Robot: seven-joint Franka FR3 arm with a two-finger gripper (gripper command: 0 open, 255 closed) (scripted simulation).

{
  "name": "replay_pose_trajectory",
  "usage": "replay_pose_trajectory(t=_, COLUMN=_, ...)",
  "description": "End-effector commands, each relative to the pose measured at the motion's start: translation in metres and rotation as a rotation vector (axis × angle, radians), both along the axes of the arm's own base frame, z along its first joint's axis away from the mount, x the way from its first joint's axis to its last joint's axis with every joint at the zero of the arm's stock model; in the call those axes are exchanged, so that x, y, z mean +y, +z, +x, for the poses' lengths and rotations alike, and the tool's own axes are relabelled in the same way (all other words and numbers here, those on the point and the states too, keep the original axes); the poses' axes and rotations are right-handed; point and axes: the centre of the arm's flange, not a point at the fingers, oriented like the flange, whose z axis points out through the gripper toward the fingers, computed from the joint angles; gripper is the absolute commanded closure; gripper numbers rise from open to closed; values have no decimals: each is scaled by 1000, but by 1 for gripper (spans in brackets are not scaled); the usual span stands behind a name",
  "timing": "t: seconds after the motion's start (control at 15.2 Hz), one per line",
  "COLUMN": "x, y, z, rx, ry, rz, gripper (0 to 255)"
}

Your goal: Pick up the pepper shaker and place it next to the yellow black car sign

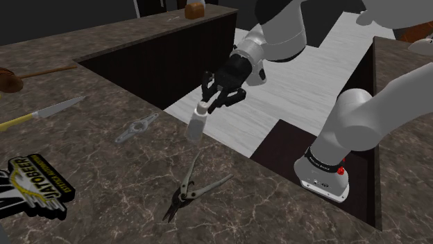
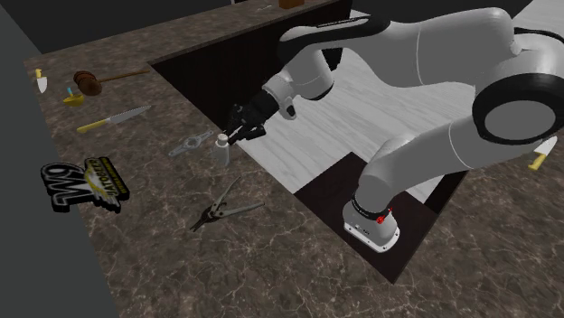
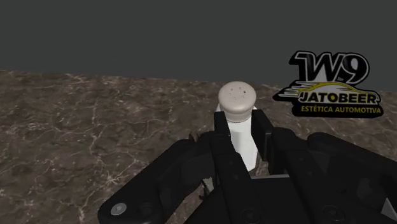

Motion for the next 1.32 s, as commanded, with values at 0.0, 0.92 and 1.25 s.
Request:
replay_pose_trajectory(t=0.0, x=26, y=-1, z=2, rx=0, ry=-1, rz=1, gripper=255)
replay_pose_trajectory(t=0.92, x=206, y=-1, z=44, rx=0, ry=-1, rz=1, gripper=255)
replay_pose_trajectory(t=1.25, x=270, y=-1, z=59, rx=0, ry=-1, rz=1, gripper=255)
